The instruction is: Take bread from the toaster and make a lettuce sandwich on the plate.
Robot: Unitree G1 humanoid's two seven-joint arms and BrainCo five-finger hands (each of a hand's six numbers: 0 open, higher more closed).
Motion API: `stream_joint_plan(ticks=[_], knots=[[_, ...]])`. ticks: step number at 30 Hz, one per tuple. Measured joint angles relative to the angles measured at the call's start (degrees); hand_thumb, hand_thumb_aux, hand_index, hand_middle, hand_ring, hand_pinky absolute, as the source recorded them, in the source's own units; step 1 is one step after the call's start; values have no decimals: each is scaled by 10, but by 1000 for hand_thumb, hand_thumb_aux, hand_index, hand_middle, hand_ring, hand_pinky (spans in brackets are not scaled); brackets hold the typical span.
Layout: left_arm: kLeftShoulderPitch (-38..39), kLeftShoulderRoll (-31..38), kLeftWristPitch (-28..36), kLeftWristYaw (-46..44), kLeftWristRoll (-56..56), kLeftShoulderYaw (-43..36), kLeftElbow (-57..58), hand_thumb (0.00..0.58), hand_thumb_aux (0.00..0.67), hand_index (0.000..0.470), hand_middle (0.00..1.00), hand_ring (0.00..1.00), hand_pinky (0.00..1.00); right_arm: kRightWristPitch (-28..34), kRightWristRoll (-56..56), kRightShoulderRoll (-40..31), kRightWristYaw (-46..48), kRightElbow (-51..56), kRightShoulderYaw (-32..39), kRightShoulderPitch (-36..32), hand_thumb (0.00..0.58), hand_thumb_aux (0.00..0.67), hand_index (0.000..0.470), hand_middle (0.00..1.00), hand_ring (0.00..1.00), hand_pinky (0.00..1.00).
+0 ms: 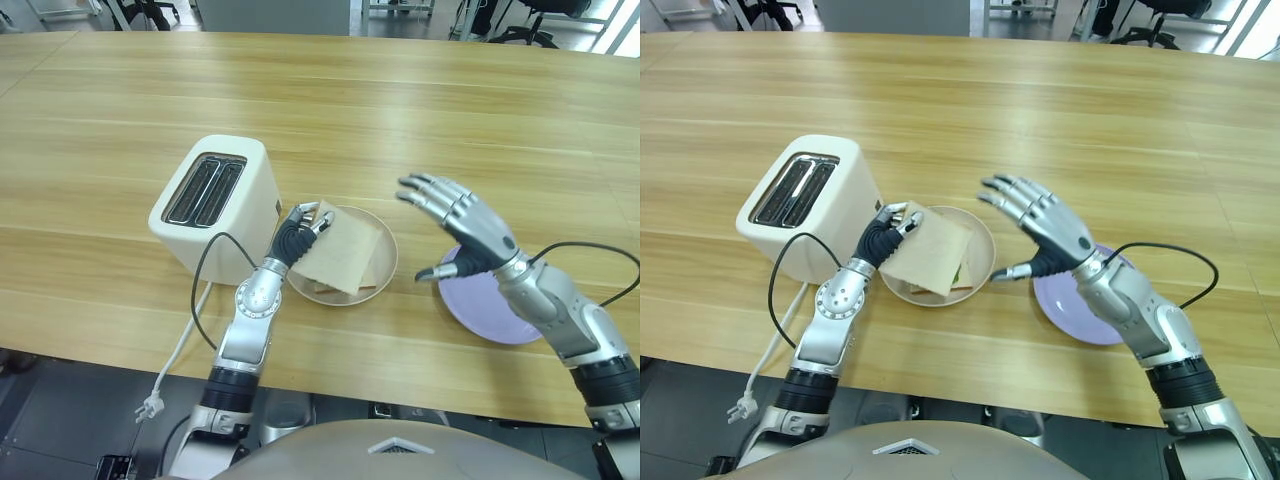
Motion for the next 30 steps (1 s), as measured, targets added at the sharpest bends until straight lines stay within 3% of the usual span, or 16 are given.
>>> stream_joint_plan(ticks=[9, 19, 30], knots=[[30, -26, -38, 72, -74, 21, -1, 580, 670, 460, 1000, 1000, 1000, -30, -78, 8, 33, 18, 67, -10, 0, 0, 0, 0, 0, 0], [49, -24, -56, 125, -67, -36, 86, 580, 670, 460, 1000, 1000, 1000, -23, -148, 56, 26, 87, 115, -78, 0, 0, 0, 0, 0, 0], [30, -22, -80, 158, -43, -69, 168, 580, 670, 460, 1000, 1000, 1000, -2, -163, 53, 57, 16, 130, -82, 0, 0, 0, 0, 0, 0]])
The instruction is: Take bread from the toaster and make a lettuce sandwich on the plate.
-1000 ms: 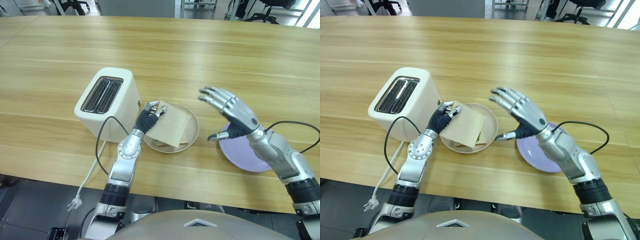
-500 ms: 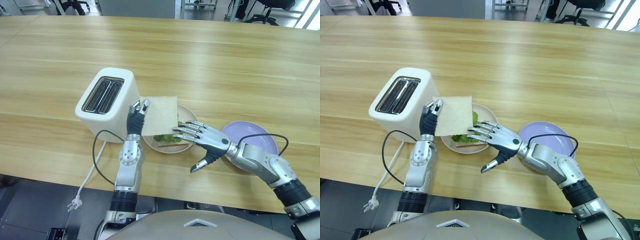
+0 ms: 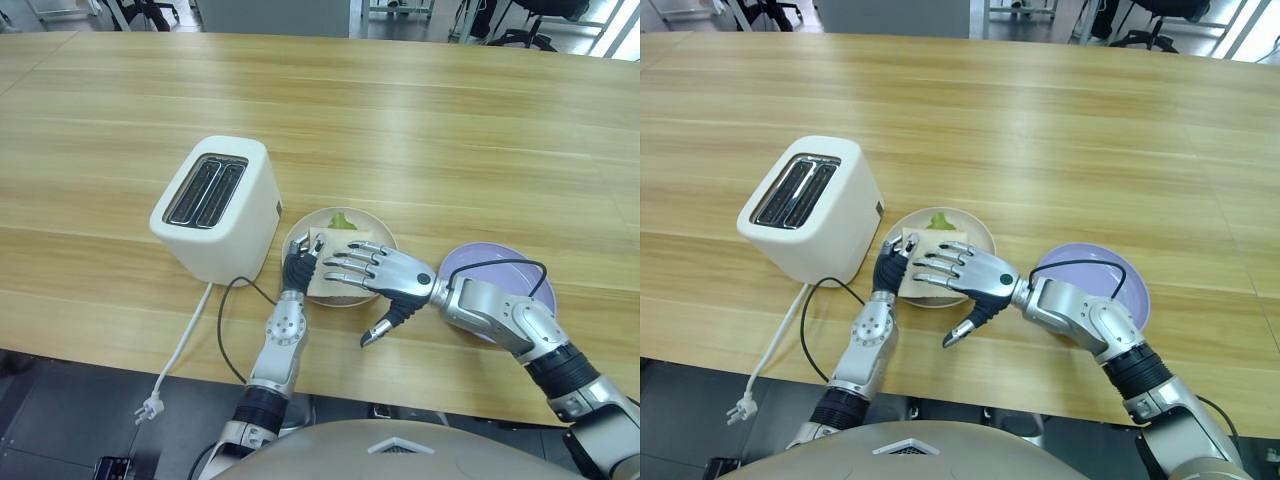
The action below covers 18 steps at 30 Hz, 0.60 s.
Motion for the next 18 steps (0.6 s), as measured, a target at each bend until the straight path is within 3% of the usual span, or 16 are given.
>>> stream_joint_plan(ticks=[8, 18], knots=[[-21, 1, -14, 15, 4, 3, 28, 580, 670, 460, 1000, 1000, 1000, 29, -9, -4, 44, -86, -9, -2, 0, 0, 0, 0, 0, 0], [-35, 1, -36, 15, -8, 13, 26, 580, 670, 460, 1000, 1000, 1000, 44, -53, -13, 20, 22, 2, -29, 0, 0, 0, 0, 0, 0]])
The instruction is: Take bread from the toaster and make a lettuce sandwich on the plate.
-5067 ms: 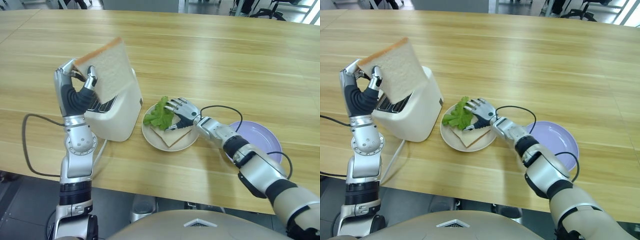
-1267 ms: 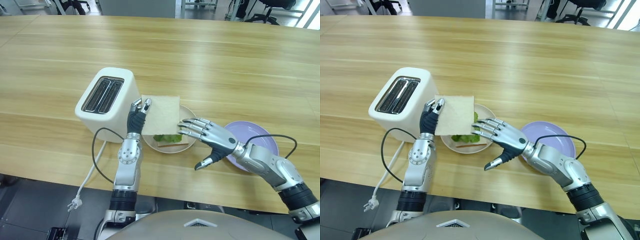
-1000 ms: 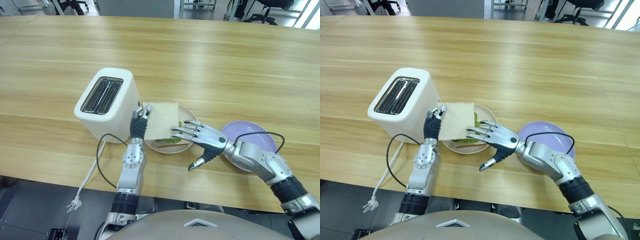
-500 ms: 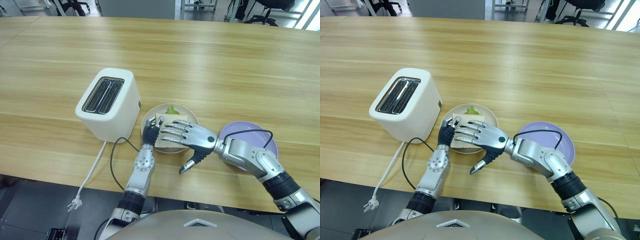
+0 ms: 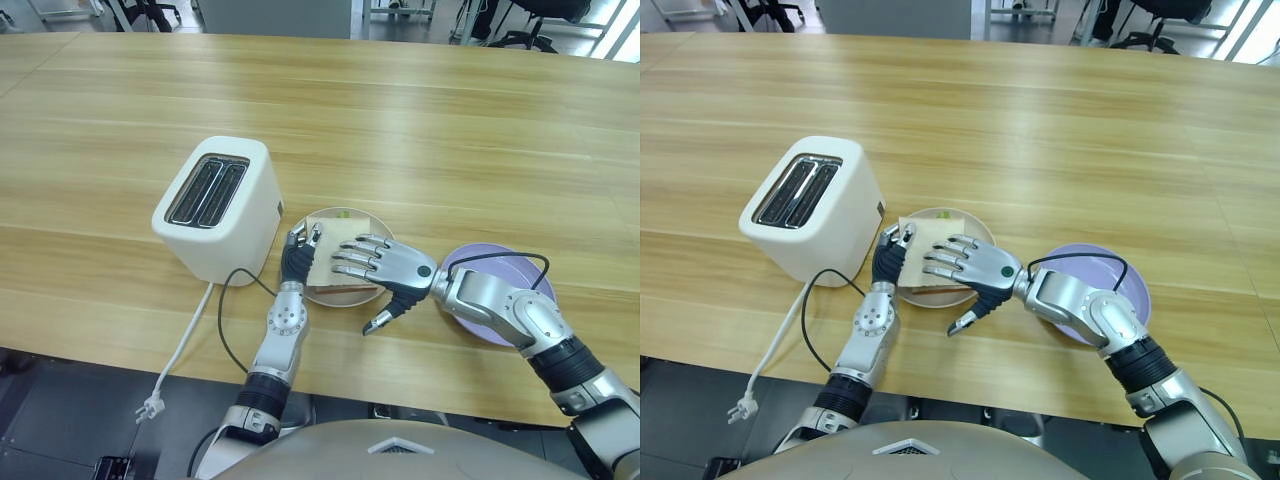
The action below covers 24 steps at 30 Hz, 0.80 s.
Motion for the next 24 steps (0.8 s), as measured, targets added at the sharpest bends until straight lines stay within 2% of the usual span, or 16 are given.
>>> stream_joint_plan(ticks=[6, 13, 19, 22, 23, 24], knots=[[-6, 0, -2, -2, -5, 2, 2, 580, 670, 460, 1000, 1000, 1000, 10, -14, 3, -30, 54, 9, -32, 0, 0, 0, 0, 0, 0], [-48, 3, 15, -2, -2, 9, 64, 580, 670, 460, 1000, 1000, 1000, 26, -26, 23, -51, 111, 33, -53, 0, 0, 0, 0, 0, 0], [-59, 2, 19, 13, 23, 19, 94, 580, 670, 460, 1000, 1000, 1000, 24, -15, 40, -34, 156, 59, -72, 0, 0, 0, 0, 0, 0], [-68, 2, 30, 40, 76, 13, 110, 580, 670, 460, 1000, 1000, 1000, 25, 2, 41, 0, 167, 62, -76, 0, 0, 0, 0, 0, 0], [-71, 6, 37, 51, 98, 7, 113, 468, 376, 258, 1000, 1000, 1000, 25, 10, 41, 12, 170, 62, -77, 0, 0, 0, 0, 0, 0], [-72, 21, 47, 68, 141, -10, 113, 0, 0, 0, 800, 800, 800, 24, 20, 41, 27, 174, 63, -79, 0, 0, 0, 0, 0, 0]])
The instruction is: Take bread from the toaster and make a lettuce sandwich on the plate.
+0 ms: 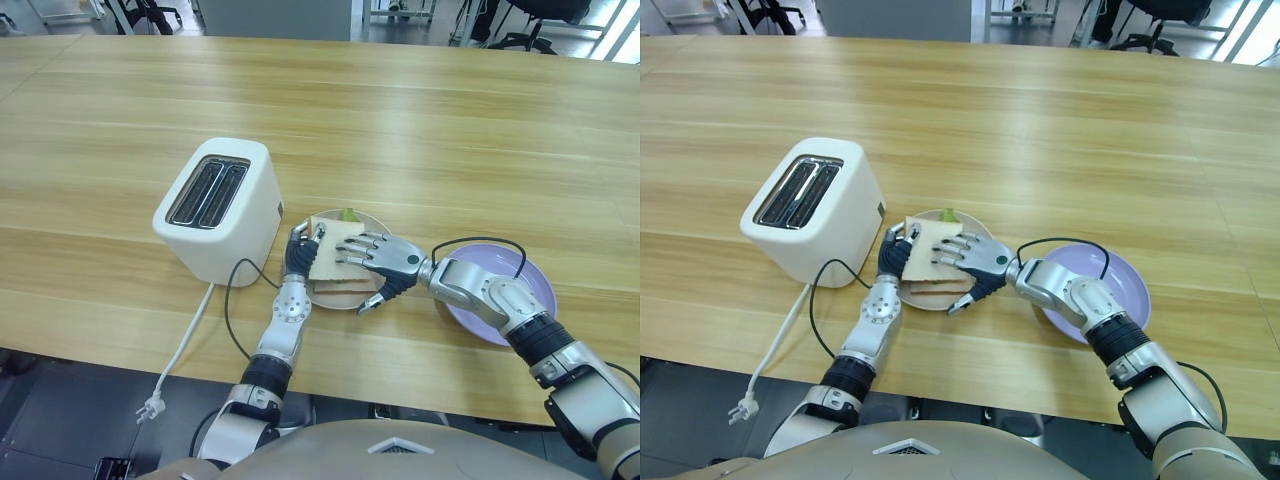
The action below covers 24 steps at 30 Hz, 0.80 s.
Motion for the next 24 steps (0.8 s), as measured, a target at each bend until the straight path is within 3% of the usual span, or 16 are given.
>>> stream_joint_plan(ticks=[1, 3, 4, 5, 6, 7, 8, 9, 10, 15, 22, 23, 24], knots=[[0, 11, 4, 8, 24, -11, 0, 0, 0, 0, 576, 576, 576, -1, 4, 0, 9, 1, 1, -1, 0, 0, 0, 0, 0, 0], [0, 42, 28, 40, 107, -44, -19, 0, 0, 0, 404, 404, 404, 0, 20, 0, 33, 4, 2, -4, 0, 0, 0, 0, 0, 0], [1, 61, 44, 54, 151, -58, -39, 0, 0, 0, 133, 133, 133, 1, 25, 0, 44, 4, 3, -6, 0, 0, 0, 0, 0, 0], [2, 78, 54, 61, 185, -71, -58, 0, 0, 0, 133, 133, 133, 3, 26, 1, 50, 4, 3, -7, 0, 0, 0, 0, 0, 0], [7, 91, 65, 67, 216, -78, -81, 0, 0, 0, 0, 0, 0, 4, 32, 1, 56, 4, 3, -10, 271, 181, 124, 0, 0, 0], [17, 106, 78, 71, 245, -81, -113, 0, 0, 0, 0, 0, 0, 6, 37, 1, 63, 4, 3, -12, 441, 342, 235, 0, 0, 0], [27, 116, 85, 71, 267, -83, -143, 0, 0, 0, 0, 0, 0, 7, 40, 0, 65, 3, 3, -13, 524, 462, 317, 0, 0, 0], [38, 126, 94, 71, 285, -80, -177, 0, 0, 0, 0, 0, 0, 8, 45, 0, 69, 3, 3, -14, 524, 462, 317, 0, 0, 0], [43, 135, 94, 74, 295, -77, -223, 0, 0, 0, 0, 0, 0, 9, 45, -2, 79, 5, 7, -11, 580, 670, 460, 0, 0, 0], [63, 161, 74, 75, 314, -37, -421, 0, 0, 0, 0, 0, 0, 11, 48, -3, 86, 9, 9, -10, 580, 670, 460, 0, 0, 0], [128, 179, 39, 54, 284, 18, -513, 0, 0, 0, 0, 0, 0, -5, 77, -40, 85, 10, 1, -3, 580, 670, 460, 71, 71, 71], [136, 181, 31, 52, 277, 26, -521, 541, 497, 341, 0, 0, 0, -6, 82, -43, 82, 10, -4, -1, 580, 670, 460, 973, 973, 973], [146, 185, 17, 49, 267, 34, -526, 580, 670, 460, 329, 329, 329, -8, 83, -44, 68, 11, -10, 3, 580, 670, 460, 1000, 1000, 1000]])
